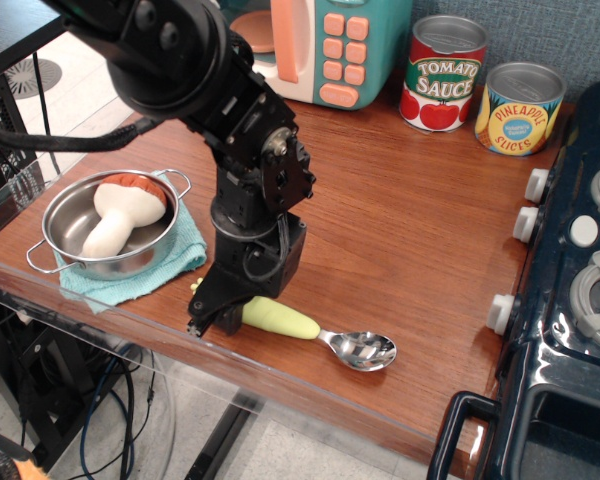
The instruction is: Place the spoon on the front edge of the table.
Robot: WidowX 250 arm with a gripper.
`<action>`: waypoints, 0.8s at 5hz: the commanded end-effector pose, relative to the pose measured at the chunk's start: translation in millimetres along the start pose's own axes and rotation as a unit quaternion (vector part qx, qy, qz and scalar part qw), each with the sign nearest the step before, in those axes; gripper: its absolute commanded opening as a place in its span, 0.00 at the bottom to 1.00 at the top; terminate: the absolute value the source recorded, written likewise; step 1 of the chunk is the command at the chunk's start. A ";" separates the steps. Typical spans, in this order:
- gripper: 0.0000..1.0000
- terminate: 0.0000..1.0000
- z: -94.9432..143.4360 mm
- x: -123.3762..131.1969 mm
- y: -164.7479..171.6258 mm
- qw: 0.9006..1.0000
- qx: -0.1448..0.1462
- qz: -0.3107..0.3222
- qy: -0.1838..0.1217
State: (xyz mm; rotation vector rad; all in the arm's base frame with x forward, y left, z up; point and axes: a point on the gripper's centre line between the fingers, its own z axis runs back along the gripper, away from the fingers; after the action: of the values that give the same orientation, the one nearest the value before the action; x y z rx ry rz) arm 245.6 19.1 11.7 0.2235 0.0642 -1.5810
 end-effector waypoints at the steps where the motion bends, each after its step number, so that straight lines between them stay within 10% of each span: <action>1: 1.00 0.00 43.8 8.3 3.9 0.999 0.035 -0.002 -0.029; 4: 1.00 0.00 98.3 -0.4 12.9 0.995 0.089 0.017 -0.050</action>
State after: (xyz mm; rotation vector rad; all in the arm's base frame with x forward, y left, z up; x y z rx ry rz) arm 257.4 5.0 95.2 0.2518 -0.1252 -1.5737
